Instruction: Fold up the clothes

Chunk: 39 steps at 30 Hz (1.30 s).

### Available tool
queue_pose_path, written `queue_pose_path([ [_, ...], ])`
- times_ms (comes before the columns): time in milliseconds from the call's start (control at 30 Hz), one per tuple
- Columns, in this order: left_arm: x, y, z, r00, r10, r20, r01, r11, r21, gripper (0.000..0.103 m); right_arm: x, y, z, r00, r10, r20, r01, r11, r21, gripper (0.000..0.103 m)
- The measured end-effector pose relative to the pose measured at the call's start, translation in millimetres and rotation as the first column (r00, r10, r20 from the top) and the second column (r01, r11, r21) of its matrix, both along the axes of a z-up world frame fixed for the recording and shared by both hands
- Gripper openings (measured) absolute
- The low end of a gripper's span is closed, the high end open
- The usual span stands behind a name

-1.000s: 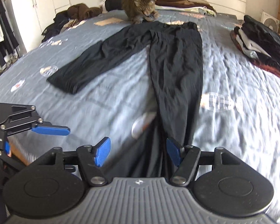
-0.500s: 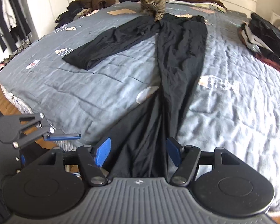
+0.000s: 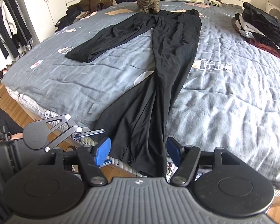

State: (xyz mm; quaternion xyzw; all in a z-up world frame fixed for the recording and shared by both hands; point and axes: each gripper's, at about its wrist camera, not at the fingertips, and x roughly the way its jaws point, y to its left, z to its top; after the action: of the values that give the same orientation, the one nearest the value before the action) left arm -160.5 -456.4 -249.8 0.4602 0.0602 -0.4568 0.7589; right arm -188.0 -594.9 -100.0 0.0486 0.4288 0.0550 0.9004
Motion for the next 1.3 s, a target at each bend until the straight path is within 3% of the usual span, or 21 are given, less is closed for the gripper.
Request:
queue_pose_path([
  [100, -2, -4, -5, 1.0, -0.008, 0.019, 0.008, 1.0, 0.012, 0.052, -4, -3, 1, 1.0, 0.003, 0.01, -0.003, 1.0, 0.002, 0.065],
  [167, -3, -6, -7, 0.999, -0.012, 0.03, 0.012, 1.0, 0.015, 0.038, -6, -6, 2, 1.0, -0.002, 0.019, 0.002, 1.0, 0.006, 0.065],
  [367, 4, -10, 5, 0.999, 0.019, -0.038, -0.02, 0.999, -0.027, 0.005, -9, -13, 3, 0.999, -0.019, 0.031, 0.019, 1.0, 0.011, 0.066],
  [533, 7, -4, 34, 0.984, 0.049, -0.174, -0.072, 0.989, -0.13, 0.002, -9, -14, 3, 0.999, -0.014, 0.033, 0.014, 1.0, 0.012, 0.066],
  [700, 20, 13, 65, 0.939, 0.099, -0.33, -0.18, 0.958, -0.224, 0.002, -10, -14, 3, 0.999, -0.011, 0.042, 0.01, 1.0, 0.017, 0.066],
  [800, 31, 28, 81, 0.891, 0.128, -0.435, -0.262, 0.929, -0.263, 0.002, -11, -13, 4, 0.999, -0.007, 0.047, 0.006, 1.0, 0.022, 0.066],
  [1000, 48, 65, 103, 0.75, 0.164, -0.64, -0.436, 0.85, -0.294, 0.002, -8, -3, 7, 0.997, 0.036, 0.062, -0.036, 0.999, -0.002, 0.066],
  [1167, 66, 98, 108, 0.656, 0.276, -0.702, -0.587, 0.771, -0.245, 0.002, -4, 13, 0, 0.995, 0.089, 0.055, -0.088, 0.996, -0.022, 0.066],
  [1300, 68, 117, 107, 0.613, 0.338, -0.714, -0.63, 0.755, -0.184, 0.002, -1, 21, -5, 0.993, 0.112, 0.047, -0.112, 0.994, -0.01, 0.067],
])
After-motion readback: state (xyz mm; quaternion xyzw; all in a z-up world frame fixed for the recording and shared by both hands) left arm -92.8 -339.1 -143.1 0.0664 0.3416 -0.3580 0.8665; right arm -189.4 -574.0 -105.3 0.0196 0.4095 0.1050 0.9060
